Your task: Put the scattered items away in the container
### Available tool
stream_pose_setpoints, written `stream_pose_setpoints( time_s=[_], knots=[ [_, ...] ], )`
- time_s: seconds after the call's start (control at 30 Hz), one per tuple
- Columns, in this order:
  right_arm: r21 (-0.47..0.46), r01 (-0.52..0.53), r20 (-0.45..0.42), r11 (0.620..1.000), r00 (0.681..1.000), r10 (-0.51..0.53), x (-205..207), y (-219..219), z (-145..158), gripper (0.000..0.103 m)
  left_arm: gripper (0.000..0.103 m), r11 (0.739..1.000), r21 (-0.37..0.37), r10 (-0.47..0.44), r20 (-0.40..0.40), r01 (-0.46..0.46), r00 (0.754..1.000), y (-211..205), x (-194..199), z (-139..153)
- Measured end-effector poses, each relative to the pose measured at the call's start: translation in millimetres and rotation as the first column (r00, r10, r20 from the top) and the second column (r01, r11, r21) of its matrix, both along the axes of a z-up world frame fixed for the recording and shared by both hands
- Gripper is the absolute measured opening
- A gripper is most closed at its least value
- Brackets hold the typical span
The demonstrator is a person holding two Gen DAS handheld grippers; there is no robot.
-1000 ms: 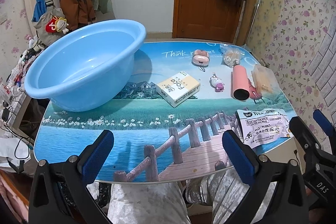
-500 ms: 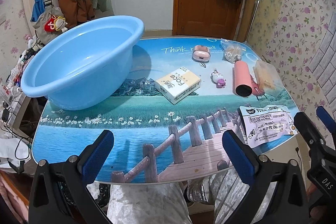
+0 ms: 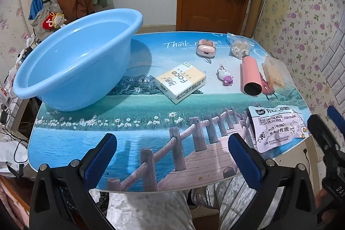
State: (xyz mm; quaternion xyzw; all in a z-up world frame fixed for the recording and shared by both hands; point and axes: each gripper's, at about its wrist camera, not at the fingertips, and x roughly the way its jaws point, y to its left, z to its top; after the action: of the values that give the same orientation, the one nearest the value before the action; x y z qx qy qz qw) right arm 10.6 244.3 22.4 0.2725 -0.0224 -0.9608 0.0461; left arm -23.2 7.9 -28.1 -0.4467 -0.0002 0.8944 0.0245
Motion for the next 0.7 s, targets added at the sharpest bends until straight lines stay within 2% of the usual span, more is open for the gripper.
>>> stream_pose_setpoints(
  time_s=[0.1, 0.23, 0.33, 0.43, 0.7],
  knots=[
    [0.036, -0.025, -0.027, 0.999, 0.999, 0.026, -1.9, 3.6, 3.7, 0.103, 0.103, 1.0, 0.001, 0.0, 0.006, 0.0, 1.0, 1.7, -3.4, -1.8],
    [0.072, -0.053, -0.019, 0.996, 0.998, 0.054, -9.1, 10.1, 4.8, 0.103, 0.103, 1.0, -0.001, -0.005, 0.018, 0.005, 1.0, 3.7, -9.1, -5.2],
    [0.095, -0.132, -0.018, 0.987, 0.991, 0.134, -17.5, 11.8, 8.2, 0.103, 0.103, 1.0, 0.003, -0.008, 0.018, 0.008, 1.0, 4.5, -13.1, -6.3],
    [0.088, -0.274, 0.01, 0.958, 0.962, 0.274, -32.3, 10.1, 12.6, 0.103, 0.103, 1.0, 0.003, -0.007, 0.016, 0.007, 1.0, 5.6, -18.4, -6.4],
    [0.185, -0.452, 0.067, 0.872, 0.892, 0.448, -69.4, -3.3, 23.1, 0.103, 0.103, 1.0, 0.01, 0.002, 0.042, -0.002, 0.999, 11.7, -33.0, -12.5]
  ],
)
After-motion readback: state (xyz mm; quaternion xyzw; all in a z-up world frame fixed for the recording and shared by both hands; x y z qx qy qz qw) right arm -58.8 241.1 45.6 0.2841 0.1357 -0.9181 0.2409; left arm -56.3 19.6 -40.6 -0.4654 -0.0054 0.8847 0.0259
